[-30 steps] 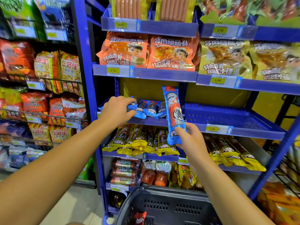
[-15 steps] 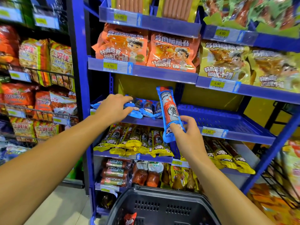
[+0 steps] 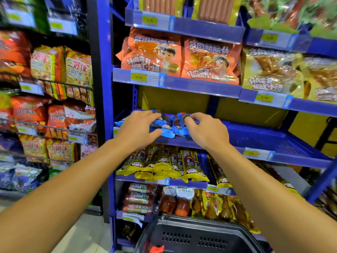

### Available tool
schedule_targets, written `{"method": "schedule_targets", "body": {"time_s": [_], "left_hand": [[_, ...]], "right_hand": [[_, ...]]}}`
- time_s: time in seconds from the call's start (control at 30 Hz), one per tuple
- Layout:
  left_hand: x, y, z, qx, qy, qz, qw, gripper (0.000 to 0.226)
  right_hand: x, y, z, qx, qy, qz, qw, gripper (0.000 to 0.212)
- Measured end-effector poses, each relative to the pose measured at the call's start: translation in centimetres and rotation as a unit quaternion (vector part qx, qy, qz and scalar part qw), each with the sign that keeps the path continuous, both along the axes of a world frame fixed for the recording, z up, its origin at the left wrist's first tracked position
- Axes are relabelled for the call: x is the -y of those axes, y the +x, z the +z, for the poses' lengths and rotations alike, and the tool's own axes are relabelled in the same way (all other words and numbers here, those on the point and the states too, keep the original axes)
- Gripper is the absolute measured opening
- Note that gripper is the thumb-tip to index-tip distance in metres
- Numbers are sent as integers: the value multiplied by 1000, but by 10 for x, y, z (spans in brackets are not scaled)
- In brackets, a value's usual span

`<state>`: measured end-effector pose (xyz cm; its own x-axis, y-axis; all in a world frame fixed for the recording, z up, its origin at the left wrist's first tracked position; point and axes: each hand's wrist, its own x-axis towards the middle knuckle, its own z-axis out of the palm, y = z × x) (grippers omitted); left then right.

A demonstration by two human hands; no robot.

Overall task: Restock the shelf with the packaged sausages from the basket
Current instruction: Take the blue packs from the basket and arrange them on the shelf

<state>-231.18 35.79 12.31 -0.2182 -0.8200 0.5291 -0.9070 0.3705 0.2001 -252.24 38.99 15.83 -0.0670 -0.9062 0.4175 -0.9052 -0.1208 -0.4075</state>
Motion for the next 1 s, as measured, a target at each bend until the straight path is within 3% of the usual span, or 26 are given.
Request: {"method": "schedule_targets", "body": {"time_s": [0.17, 0.4, 0.5, 0.63, 1.0], "left_hand": [[0, 2, -5, -4, -13, 5, 1000, 61], [-2, 1, -3, -12, -27, 0, 1000, 57], [-2, 0, -4, -21, -28, -1, 999, 55], [-2, -2, -5, -16, -29, 0, 999, 54], [-7, -5, -2, -11, -15, 13, 1000, 59]], "right_hand": [[19, 11, -3, -114, -25, -49, 992, 46], [30, 3, -9, -102, -11, -63, 993, 49], [29, -9, -13, -44, -45, 26, 998, 45], [24, -23, -24, -81, -54, 124, 988, 57], [32, -19, -28, -158, -50, 52, 985, 54]]}}
